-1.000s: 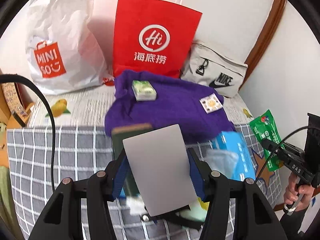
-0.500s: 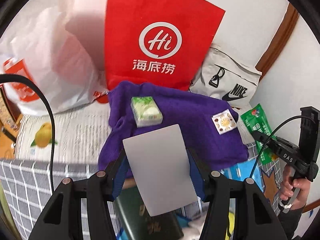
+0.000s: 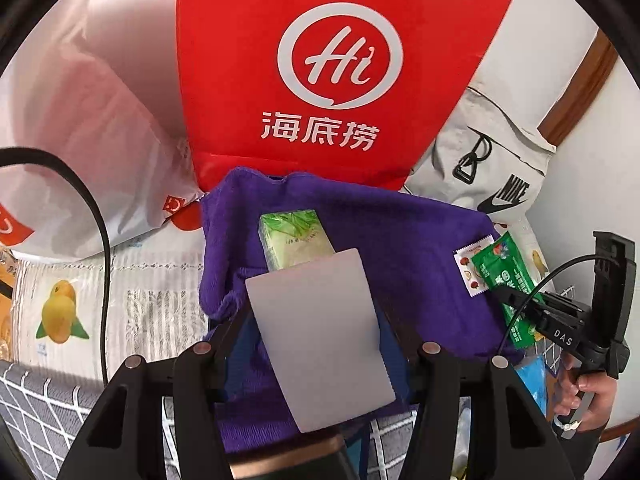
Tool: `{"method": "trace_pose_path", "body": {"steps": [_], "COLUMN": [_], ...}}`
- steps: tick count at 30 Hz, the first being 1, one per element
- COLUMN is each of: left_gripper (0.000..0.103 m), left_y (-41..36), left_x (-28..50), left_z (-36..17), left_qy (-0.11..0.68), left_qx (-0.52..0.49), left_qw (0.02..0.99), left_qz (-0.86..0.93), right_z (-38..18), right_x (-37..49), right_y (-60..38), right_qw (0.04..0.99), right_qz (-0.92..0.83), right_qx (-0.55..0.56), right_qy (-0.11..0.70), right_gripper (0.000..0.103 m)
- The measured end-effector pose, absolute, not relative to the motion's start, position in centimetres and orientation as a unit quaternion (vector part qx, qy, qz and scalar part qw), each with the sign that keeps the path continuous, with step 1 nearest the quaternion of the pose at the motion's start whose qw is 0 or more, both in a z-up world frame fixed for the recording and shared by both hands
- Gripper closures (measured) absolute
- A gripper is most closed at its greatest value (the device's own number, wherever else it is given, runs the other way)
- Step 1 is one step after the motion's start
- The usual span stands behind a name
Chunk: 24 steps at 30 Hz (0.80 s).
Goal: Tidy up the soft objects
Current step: 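Carry the packet and sponge block onto the purple towel and release both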
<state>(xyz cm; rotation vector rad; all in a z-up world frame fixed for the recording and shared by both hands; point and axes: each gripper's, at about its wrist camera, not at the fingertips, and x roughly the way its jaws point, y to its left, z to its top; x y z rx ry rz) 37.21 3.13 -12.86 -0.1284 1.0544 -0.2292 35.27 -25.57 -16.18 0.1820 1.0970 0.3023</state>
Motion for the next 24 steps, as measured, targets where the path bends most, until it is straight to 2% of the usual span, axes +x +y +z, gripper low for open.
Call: {"method": "trace_pose_path", "body": {"steps": [15, 21, 23, 24], "left_gripper": [0.049, 0.047, 0.047, 0.046], "left_y": [2.6, 2.5, 2.4, 2.4], "left_x": [38.6, 38.9, 39.0, 39.0], "left_z": [-15.9, -16.5, -16.7, -16.8], "left_qy": [0.533, 0.546, 0.552, 0.554], "left_qx": [-0.034, -0.034, -0.032, -0.032], "left_qw": [0.84, 0.831, 0.828, 0.827], "left_qz": [-0.095, -0.094, -0.091, -0.093], "right_z": [-19.2, -19.3, -19.3, -19.3], "right_x": [37.7, 37.9, 37.9, 37.8], "right_y": [-25.1, -24.9, -24.9, -24.8], "right_qw": [0.805, 0.802, 0.8, 0.8], "right_qz": [0.152, 0.143, 0.143, 0.138], "right_qx": [0.068, 0.046, 0.044, 0.038], "right_qy": [0.569, 0.578, 0.581, 0.583], "right_gripper": [0.096, 0.092, 0.083, 0.074]}}
